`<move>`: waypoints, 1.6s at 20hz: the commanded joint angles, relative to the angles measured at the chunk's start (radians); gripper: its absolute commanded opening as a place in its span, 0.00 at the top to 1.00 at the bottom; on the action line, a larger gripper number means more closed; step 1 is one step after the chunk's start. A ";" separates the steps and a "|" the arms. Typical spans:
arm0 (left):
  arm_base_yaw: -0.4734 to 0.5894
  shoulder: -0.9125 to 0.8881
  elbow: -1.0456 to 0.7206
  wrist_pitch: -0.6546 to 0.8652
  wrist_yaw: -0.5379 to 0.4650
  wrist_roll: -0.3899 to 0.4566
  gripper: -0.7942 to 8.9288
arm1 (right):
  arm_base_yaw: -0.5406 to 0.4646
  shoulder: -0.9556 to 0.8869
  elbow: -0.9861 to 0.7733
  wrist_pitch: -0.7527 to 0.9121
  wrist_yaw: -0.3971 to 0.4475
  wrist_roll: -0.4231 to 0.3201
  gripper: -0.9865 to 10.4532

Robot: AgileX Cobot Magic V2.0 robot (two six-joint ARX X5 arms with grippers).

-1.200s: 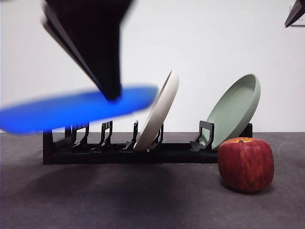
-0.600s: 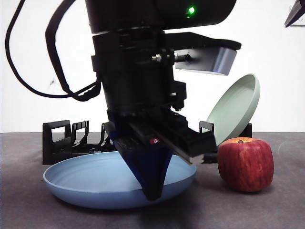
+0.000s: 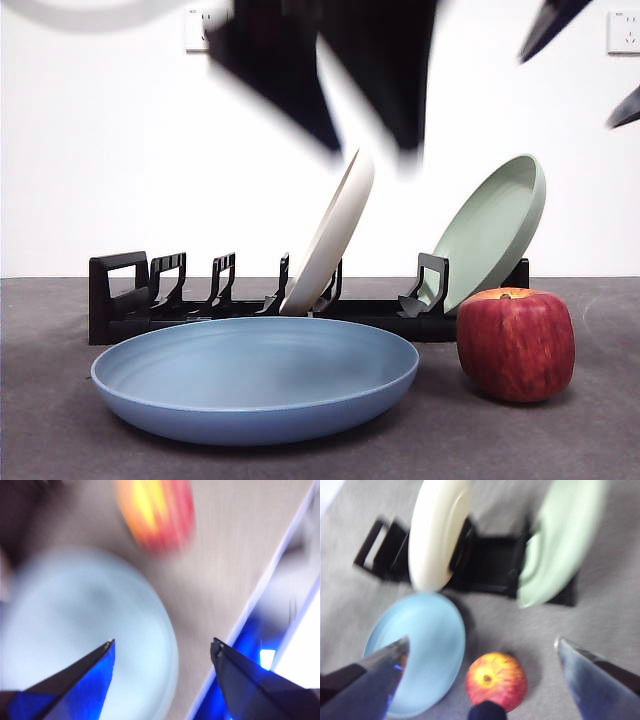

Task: Take the blue plate from the plate rack,put the plate on the table,take the apple from the table,put the apple in the plate

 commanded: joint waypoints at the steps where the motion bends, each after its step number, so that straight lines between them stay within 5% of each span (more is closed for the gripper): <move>1: 0.010 -0.122 0.045 0.002 -0.073 -0.014 0.59 | 0.084 0.070 0.031 -0.042 0.099 -0.045 0.46; 5: 0.043 -0.306 0.137 -0.021 -0.215 -0.013 0.59 | 0.232 0.237 0.097 -0.123 0.277 -0.077 0.46; 11: 0.048 -0.493 0.185 -0.056 -0.402 -0.013 0.59 | 0.335 0.500 0.103 -0.119 0.389 -0.078 0.47; 17: 0.048 -0.555 0.185 -0.137 -0.497 -0.014 0.59 | 0.340 0.664 0.103 -0.095 0.388 -0.061 0.51; 19: 0.048 -0.557 0.185 -0.171 -0.498 -0.018 0.59 | 0.340 0.661 0.103 -0.095 0.387 -0.053 0.87; 20: 0.048 -0.557 0.185 -0.182 -0.498 -0.018 0.59 | 0.340 0.655 0.103 -0.095 0.389 -0.053 0.92; 32: 0.048 -0.554 0.185 -0.200 -0.572 -0.015 0.60 | 0.496 0.492 0.327 -0.093 0.259 -0.006 0.92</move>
